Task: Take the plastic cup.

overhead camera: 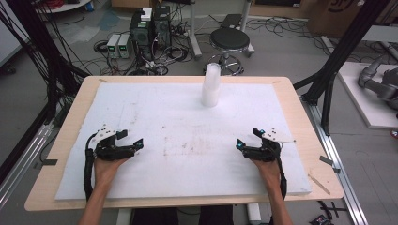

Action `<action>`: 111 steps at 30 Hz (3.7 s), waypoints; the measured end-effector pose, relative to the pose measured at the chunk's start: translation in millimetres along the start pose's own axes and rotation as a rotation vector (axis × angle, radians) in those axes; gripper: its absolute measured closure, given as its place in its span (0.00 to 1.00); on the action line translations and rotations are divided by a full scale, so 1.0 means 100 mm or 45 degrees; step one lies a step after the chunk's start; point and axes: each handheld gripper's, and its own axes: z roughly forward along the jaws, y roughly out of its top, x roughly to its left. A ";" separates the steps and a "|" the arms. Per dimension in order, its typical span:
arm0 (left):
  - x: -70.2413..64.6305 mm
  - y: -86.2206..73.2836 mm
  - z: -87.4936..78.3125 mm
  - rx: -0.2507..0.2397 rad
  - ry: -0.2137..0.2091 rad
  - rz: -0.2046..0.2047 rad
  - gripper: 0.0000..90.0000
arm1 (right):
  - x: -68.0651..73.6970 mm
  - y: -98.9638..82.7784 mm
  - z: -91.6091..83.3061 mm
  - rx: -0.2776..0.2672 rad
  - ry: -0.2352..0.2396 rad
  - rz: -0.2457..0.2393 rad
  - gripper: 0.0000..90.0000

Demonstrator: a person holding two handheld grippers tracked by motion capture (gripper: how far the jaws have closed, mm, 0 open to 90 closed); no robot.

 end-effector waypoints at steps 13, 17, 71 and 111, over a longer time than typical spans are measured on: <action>0.00 -0.03 -0.06 -0.074 -0.011 0.008 0.17 | -0.05 0.00 -0.02 -0.011 0.031 0.057 0.14; 0.00 -0.03 -0.06 -0.075 -0.011 0.007 0.17 | -0.07 0.00 -0.02 -0.018 0.033 0.091 0.14; -0.02 -0.06 -0.12 -0.160 -0.001 0.039 0.17 | -0.43 2.47 0.85 0.222 0.175 -0.231 0.14; -0.03 -0.07 -0.13 -0.170 0.015 0.046 0.17 | -0.34 2.46 1.89 0.482 0.272 -0.214 0.16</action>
